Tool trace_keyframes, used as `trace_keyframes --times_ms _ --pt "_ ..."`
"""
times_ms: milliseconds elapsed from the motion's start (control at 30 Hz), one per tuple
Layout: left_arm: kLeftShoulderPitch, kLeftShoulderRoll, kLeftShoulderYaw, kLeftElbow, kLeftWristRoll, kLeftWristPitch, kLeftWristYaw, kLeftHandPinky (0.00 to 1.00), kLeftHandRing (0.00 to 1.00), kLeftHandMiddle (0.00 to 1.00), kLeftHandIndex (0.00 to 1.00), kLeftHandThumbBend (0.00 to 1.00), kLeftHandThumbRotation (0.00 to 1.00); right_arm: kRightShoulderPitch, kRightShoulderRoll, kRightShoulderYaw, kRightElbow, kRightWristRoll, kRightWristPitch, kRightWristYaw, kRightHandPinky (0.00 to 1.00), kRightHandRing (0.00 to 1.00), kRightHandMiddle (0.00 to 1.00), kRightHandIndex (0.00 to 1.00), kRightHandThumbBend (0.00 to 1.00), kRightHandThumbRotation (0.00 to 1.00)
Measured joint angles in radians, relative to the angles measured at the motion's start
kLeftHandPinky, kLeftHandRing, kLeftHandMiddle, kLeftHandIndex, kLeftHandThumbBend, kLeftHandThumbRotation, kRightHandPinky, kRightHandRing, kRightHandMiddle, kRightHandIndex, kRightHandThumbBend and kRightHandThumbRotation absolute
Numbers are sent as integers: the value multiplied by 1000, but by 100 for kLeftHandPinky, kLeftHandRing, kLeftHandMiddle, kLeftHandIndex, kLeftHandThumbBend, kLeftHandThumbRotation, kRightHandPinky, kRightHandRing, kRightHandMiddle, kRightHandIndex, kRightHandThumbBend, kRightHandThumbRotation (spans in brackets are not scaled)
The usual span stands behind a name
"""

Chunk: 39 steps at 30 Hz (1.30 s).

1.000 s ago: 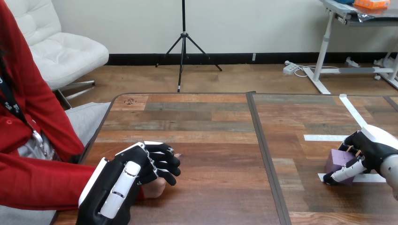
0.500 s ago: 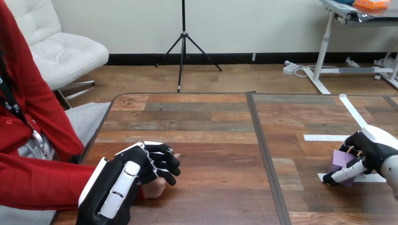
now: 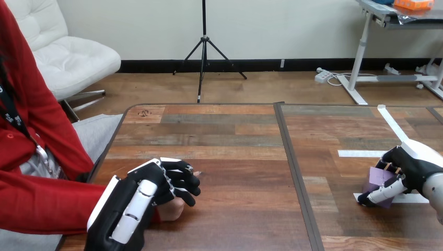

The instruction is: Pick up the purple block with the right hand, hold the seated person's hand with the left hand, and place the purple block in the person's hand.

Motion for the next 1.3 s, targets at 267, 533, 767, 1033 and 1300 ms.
trace_keyframes --times_ms 267,533,767,1033,1300 --pt "0 2 9 7 156 -104 105 54 60 62 61 53 73 7 -1 -4 -8 16 -25 0 42 46 50 50 72 0" --pt "0 26 36 1 317 -169 200 61 67 69 67 59 59 25 -4 -11 -49 42 -52 6 42 46 50 50 71 0" --pt "7 67 67 -51 433 -174 268 70 75 76 73 67 52 47 -12 -15 -111 54 -74 19 43 47 51 50 71 0" --pt "20 111 113 -155 546 -166 329 81 80 80 79 77 51 80 -28 -25 -200 54 -94 30 42 46 51 51 70 0" --pt "27 153 155 -259 663 -146 384 83 81 82 83 80 49 111 -40 -37 -288 54 -119 30 42 46 51 50 70 0"
